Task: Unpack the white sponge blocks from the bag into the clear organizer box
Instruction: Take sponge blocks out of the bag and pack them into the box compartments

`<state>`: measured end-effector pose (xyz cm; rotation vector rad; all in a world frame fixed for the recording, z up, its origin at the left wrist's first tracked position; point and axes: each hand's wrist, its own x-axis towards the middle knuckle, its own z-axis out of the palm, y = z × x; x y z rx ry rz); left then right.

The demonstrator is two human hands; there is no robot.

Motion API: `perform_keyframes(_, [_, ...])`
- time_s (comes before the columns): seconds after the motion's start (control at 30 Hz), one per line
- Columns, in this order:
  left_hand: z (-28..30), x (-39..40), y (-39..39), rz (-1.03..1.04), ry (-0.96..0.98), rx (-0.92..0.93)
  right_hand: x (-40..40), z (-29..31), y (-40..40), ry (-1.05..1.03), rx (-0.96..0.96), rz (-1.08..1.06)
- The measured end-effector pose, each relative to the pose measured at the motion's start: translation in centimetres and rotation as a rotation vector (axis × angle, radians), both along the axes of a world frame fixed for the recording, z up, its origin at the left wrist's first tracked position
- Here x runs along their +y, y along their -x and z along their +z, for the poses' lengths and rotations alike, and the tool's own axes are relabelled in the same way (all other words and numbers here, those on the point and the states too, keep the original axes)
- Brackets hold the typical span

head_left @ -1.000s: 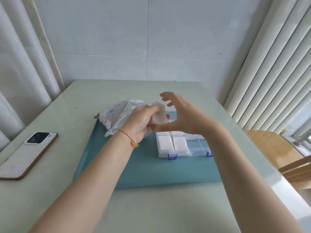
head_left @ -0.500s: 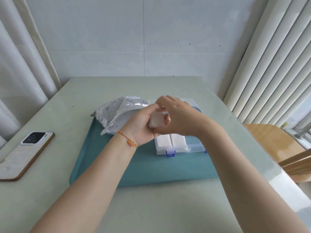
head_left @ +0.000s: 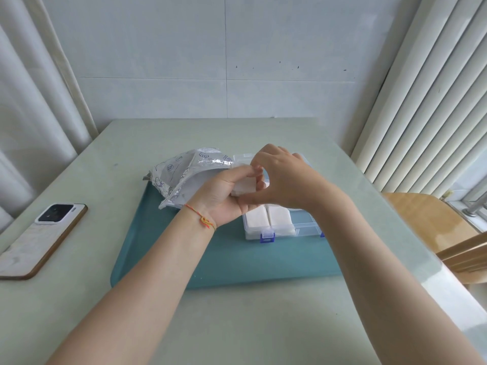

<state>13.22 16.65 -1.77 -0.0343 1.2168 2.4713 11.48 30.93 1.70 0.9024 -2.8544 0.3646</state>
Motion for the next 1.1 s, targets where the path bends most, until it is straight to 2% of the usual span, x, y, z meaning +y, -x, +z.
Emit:
perform_keyframes(0.17, [-0.07,0.10,-0.06,0.012,0.039,0.038,-0.10,0.20,-0.35,0.050,-0.066,0.040])
perform_keyframes(0.27, [-0.22,0.09,0.10,-0.029,-0.013,0.025,-0.28,-0.04,-0.21,0.091,-0.034,0.039])
perform_keyframes(0.43, [-0.07,0.37,-0.04,-0.022,0.054,0.044,-0.34,-0.09,-0.25,0.083,-0.062,0.053])
perform_keyframes(0.6, [-0.22,0.49,-0.03,-0.037,-0.008,0.009,-0.59,-0.29,-0.20,0.186,-0.064,0.087])
perform_keyframes(0.8, [-0.56,0.24,0.41,-0.117,-0.020,0.022,-0.37,-0.03,-0.47,0.170,-0.114,0.116])
perform_keyframes(1.1, [-0.43,0.20,0.34,-0.035,0.032,0.036,-0.66,-0.15,-0.40,0.205,-0.173,0.189])
